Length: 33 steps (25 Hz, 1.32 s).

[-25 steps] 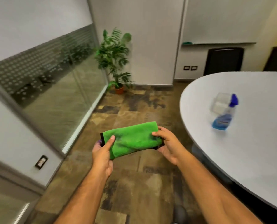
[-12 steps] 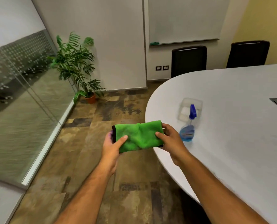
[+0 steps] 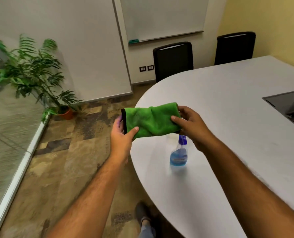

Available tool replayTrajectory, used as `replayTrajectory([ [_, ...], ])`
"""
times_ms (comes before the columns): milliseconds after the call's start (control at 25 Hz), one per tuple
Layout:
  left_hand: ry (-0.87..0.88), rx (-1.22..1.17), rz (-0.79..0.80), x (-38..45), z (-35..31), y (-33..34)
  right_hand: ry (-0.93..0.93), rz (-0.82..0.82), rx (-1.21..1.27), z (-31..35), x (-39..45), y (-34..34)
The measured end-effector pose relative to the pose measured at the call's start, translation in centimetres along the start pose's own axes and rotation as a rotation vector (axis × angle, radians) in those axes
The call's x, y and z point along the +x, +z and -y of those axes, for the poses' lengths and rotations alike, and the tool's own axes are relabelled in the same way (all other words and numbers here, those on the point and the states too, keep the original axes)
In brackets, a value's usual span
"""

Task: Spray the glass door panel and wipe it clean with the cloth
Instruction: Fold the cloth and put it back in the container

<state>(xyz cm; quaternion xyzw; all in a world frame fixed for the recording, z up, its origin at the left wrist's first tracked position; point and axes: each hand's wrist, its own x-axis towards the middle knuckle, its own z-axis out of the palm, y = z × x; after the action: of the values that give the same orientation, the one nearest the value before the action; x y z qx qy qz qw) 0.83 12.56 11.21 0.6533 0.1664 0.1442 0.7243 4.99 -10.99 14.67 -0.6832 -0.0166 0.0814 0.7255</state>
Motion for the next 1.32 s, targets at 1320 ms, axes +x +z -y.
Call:
replayTrajectory([
  [1320, -0.363, 0.455, 0.365, 25.5, 20.0, 20.6, 0.363, -0.441, -0.622, -20.0, 27.1, -11.5],
])
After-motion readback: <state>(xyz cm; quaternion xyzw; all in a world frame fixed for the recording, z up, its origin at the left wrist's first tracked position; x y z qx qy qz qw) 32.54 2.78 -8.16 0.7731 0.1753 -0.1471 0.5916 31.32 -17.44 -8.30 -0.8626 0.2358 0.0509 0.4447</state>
